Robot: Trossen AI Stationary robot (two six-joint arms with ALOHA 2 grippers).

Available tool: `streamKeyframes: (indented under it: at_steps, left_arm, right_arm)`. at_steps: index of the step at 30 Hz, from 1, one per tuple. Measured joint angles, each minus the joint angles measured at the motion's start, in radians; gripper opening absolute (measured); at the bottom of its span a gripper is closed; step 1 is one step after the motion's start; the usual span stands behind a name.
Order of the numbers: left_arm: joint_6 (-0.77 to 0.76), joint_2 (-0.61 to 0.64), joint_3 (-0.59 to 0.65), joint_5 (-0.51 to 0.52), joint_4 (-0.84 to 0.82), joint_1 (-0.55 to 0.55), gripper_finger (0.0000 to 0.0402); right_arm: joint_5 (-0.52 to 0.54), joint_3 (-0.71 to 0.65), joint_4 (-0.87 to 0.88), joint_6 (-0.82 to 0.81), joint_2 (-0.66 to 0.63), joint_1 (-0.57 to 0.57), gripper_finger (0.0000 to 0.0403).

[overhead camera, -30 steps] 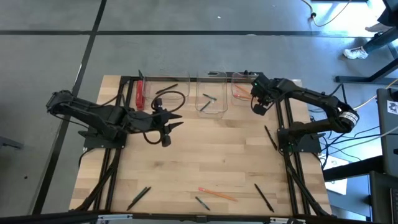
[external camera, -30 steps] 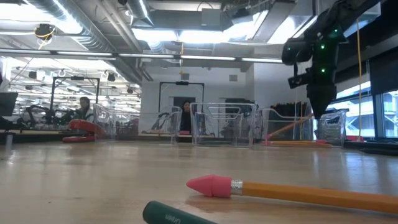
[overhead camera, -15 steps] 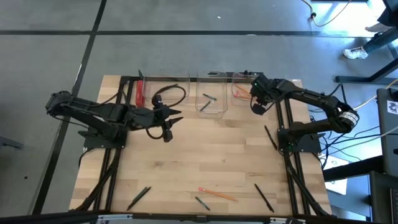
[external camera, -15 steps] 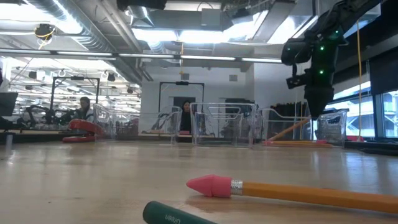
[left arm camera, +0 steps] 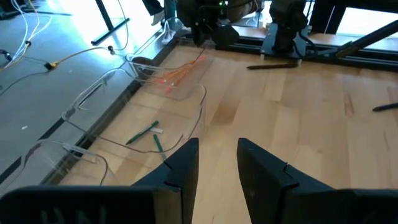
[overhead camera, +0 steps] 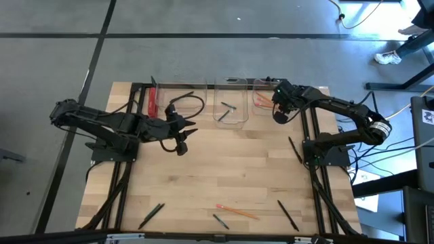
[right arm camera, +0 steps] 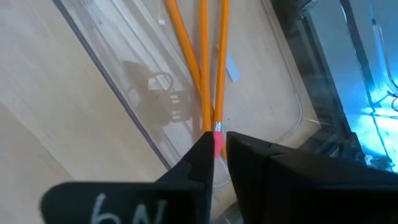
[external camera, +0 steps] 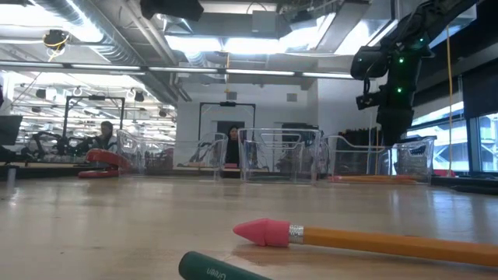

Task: Sort crayons/erasers/pens/pencils in bins
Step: Put the green crayon into the middle transparent bin

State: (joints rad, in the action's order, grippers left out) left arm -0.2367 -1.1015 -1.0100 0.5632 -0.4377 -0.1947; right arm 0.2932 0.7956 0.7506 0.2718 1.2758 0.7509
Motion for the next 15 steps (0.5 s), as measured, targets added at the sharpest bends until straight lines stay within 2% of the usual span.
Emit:
streamKeyframes:
  at_steps: [4, 10, 15]
  left_arm:
    - [0.000, 0.000, 0.000, 0.000, 0.000, 0.000, 0.0102]
    - [-0.004, 0.000, 0.000, 0.000, -0.007, 0.000, 0.0102]
    - [-0.110, 0.000, 0.000, -0.003, -0.092, -0.002, 0.0102]
  right_arm:
    - [0.001, 0.000, 0.000, 0.000, 0.000, 0.000, 0.0021]
    - [0.001, 0.000, -0.005, -0.004, 0.000, 0.000, 0.0017]
    - [0.001, 0.052, 0.038, -0.007, 0.001, -0.001, 0.0021]
